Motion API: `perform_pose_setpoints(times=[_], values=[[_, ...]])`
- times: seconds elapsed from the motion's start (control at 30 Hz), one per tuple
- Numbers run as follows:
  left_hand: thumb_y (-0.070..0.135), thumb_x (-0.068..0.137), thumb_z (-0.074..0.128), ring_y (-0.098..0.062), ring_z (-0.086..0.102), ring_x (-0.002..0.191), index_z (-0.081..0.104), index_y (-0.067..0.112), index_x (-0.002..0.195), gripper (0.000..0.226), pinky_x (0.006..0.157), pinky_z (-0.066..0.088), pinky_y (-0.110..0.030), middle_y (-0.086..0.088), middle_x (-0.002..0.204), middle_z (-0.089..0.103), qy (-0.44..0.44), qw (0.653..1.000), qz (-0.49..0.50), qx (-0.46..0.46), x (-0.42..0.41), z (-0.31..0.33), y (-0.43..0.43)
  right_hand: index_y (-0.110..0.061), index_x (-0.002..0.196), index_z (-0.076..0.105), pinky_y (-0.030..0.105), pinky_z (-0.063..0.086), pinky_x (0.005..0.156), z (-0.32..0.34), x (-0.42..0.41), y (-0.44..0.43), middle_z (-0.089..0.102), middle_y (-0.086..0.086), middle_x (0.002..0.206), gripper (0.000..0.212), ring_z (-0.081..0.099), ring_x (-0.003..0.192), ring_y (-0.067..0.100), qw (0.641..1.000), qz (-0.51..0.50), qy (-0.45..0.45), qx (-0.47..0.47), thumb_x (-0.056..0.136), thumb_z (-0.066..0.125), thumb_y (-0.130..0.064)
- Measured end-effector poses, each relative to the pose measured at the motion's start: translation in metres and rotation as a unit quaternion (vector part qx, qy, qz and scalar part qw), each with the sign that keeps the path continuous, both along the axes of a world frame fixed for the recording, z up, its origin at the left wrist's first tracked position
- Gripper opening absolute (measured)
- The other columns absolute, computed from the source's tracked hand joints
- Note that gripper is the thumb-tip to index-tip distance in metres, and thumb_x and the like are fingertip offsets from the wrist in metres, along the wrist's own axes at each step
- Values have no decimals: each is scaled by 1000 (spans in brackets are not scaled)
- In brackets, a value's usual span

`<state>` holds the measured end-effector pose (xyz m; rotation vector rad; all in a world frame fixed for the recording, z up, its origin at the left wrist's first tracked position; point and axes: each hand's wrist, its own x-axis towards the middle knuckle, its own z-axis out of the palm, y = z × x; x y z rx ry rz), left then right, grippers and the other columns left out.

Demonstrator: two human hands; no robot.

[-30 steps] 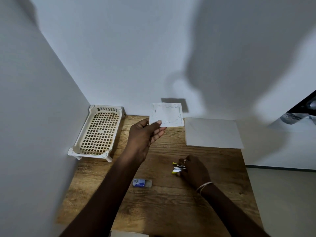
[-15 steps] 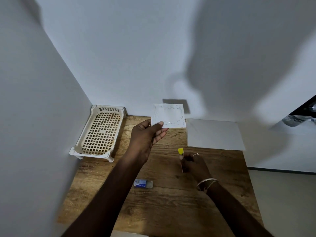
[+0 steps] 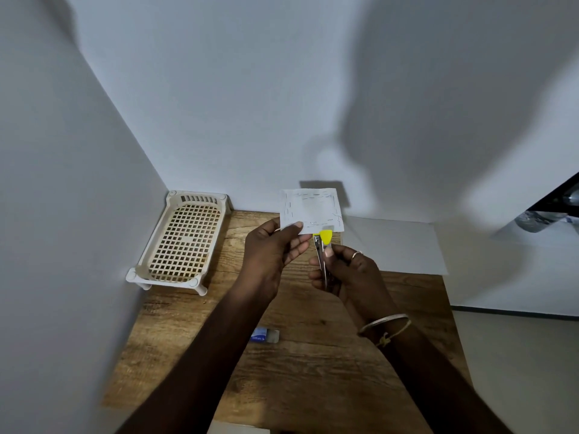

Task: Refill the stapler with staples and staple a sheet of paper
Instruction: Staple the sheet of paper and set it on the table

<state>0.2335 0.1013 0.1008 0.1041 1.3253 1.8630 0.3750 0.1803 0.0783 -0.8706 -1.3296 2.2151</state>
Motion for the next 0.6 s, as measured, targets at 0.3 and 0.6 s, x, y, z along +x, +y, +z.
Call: perform_pose_setpoints(times=[0.3,0.6], values=[[6,88,73,-28,75,98,70,0,110,23,83,61,-34,-18,104,76,-9,1000,8,-17,4,2,-2,-8,105,73,33,61,64,16,-8,-8,74,19,96,37,73,76,31,998,-18,10,-59,79,73,-35],[5,88,72,-28,74,97,69,3,110,22,87,58,-40,-18,109,76,-40,999,2,-4,6,5,-2,-1,101,73,32,60,61,18,-14,-10,73,25,99,35,74,76,31,994,-38,14,-100,81,76,-29]])
